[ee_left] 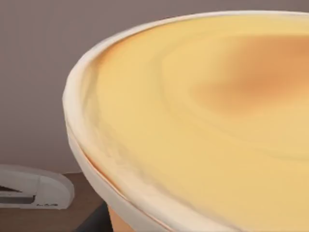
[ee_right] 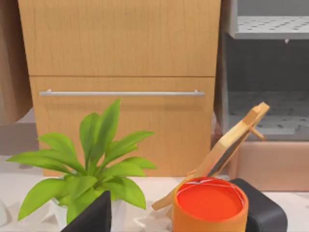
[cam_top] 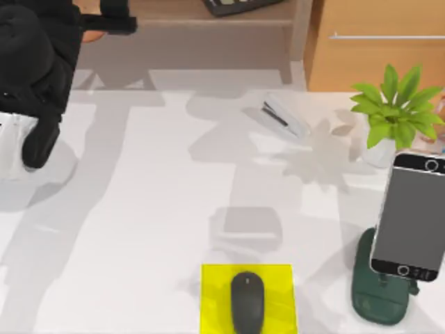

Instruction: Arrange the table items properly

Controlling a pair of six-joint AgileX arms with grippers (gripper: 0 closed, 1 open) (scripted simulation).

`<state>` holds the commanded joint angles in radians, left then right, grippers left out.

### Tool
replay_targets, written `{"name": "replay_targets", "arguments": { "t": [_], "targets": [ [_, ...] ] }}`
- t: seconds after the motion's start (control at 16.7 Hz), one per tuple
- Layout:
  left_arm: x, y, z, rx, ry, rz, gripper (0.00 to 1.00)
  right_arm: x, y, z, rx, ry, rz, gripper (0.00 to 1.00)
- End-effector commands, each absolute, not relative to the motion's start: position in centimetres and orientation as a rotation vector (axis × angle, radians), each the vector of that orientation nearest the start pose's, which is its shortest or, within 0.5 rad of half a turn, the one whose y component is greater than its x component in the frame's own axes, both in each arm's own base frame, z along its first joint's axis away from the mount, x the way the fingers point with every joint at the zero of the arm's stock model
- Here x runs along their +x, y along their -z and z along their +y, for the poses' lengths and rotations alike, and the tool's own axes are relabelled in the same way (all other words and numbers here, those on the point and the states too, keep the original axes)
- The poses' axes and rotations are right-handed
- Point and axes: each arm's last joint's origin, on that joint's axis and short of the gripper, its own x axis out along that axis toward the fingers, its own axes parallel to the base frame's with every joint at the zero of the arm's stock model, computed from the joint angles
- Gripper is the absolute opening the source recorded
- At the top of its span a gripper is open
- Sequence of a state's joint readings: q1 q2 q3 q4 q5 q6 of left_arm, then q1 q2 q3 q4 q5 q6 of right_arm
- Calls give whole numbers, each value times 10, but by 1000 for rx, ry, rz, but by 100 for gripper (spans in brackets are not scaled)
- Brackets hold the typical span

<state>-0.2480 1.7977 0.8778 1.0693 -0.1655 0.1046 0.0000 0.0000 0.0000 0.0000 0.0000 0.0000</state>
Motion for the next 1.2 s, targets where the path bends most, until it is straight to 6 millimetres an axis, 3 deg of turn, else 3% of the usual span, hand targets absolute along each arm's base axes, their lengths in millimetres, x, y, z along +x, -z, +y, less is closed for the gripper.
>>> {"name": "replay_targets", "arguments": {
  "t": [0.36,0.66,0.84,1.2],
  "targets": [
    [418,-243,-48,44,45,-60,0,106,-160,-1,0,0,0,100],
    [452,-253,-10,6,23,54,0,106,-160,-1,0,0,0,100],
    [459,-252,0,-7,19,98,0,106,-160,-1,0,0,0,100],
    [458,-253,-1,-7,22,97,0,106,-160,-1,0,0,0,100]
  ]
}}
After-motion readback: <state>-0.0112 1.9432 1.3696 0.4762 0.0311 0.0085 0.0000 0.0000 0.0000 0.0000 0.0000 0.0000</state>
